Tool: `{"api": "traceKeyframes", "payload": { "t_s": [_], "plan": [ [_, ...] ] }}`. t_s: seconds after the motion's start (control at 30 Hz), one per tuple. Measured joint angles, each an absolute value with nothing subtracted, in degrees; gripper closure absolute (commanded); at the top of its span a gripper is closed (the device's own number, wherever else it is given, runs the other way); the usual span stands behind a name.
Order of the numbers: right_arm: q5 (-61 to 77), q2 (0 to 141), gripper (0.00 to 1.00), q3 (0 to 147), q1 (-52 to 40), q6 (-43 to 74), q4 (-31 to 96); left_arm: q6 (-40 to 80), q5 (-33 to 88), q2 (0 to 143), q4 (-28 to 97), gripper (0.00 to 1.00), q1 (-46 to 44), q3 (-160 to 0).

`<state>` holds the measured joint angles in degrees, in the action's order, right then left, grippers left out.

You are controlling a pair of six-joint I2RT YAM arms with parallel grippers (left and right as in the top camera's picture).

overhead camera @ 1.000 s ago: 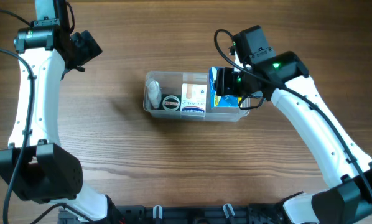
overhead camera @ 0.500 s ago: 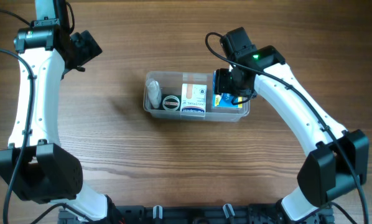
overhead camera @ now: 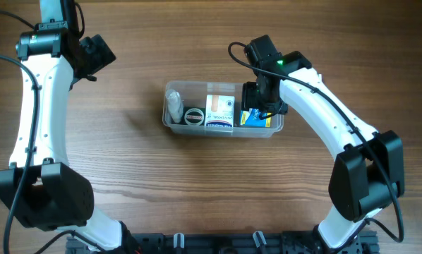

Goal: Pack container
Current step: 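Carry the VapoDrops box into the container beside the Hansaplast box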

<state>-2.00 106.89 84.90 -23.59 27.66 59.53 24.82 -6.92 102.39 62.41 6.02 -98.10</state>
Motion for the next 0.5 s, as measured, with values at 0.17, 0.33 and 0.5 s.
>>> {"api": "traceKeyframes", "payload": {
  "t_s": [0.17, 0.33, 0.5],
  "plan": [
    [-1.58, 106.89, 0.36, 84.9, -23.59, 27.38, 59.55, 24.82, -6.92, 102.39, 62.41, 0.0, 6.02, -98.1],
    [-0.82, 106.89, 0.36, 84.9, -23.59, 26.96, 62.04, 24.82, -6.92, 102.39, 62.41, 0.0, 6.02, -98.1],
    [-0.36, 106.89, 0.36, 84.9, -23.59, 26.28, 63.88, 24.82, -6.92, 102.39, 62.41, 0.0, 6.02, -98.1]
  ]
}}
